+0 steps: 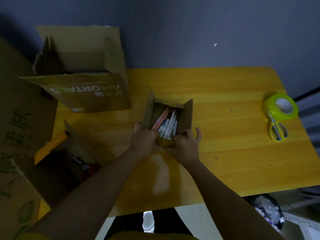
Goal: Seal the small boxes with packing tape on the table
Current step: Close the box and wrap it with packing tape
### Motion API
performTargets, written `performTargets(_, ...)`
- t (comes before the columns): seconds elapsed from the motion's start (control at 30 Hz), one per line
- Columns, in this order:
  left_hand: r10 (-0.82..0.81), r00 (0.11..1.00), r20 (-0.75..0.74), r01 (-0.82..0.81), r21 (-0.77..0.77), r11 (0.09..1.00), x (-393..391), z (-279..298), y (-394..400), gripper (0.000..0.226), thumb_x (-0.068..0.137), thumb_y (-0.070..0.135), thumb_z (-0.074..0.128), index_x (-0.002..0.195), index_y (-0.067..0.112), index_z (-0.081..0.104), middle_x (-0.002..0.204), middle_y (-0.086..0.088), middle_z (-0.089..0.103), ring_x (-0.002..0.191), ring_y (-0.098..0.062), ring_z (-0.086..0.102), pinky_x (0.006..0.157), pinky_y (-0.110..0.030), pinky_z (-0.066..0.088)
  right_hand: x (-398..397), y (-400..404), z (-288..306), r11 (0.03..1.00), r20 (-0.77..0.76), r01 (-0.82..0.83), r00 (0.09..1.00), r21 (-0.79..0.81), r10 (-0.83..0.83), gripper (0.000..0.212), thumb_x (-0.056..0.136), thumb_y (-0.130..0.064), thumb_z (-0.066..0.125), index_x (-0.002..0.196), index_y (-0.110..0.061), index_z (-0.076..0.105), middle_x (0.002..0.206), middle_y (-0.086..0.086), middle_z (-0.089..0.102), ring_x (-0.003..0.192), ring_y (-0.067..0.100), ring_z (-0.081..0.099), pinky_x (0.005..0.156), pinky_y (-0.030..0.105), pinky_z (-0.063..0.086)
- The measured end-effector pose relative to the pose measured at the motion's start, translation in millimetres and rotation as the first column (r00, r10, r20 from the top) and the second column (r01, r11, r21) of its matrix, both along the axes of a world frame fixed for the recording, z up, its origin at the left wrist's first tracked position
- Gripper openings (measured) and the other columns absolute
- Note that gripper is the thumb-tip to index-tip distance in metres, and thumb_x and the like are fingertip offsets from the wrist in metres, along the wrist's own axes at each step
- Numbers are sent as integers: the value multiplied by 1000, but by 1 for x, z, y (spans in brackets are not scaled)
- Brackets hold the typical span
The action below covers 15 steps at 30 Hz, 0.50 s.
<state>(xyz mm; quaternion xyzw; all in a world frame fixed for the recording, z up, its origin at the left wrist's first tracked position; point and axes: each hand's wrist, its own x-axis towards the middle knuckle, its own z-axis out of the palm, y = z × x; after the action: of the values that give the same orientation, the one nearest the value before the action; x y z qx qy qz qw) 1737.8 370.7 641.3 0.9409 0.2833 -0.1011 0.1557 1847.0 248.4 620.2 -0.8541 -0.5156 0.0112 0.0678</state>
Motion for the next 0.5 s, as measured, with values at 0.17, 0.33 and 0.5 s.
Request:
performTargets(0.17,3,1000,-18,-2,35,999,0,-2,-1,31,82,53,64,89,22,61,81,5,62,87,-16,61,101,-36,12,2,-2,-3,999,7,14,1000,42,-15,40,40,-46,92,59,-20,68,61,-3,60,90,22,59,100,48,16)
performTargets(0.33,-24,999,-33,25,50,998,1,-1,-2,30,83,52,64,87,24,54,80,6,57,90,-18,60,103,-39,19,2,-1,-6,1000,-34,-1,999,16,2,38,52,-49,87,68,-19,68,63,-1,59,93,25,59,103,56,16)
performTargets(0.5,-32,999,-16,33,90,995,0,-3,-4,39,83,49,64,109,22,52,105,2,61,103,-19,56,103,-41,22,8,-6,-6,1000,-79,13,997,-5,-13,48,64,-53,79,89,-14,67,77,3,64,108,26,54,107,59,7)
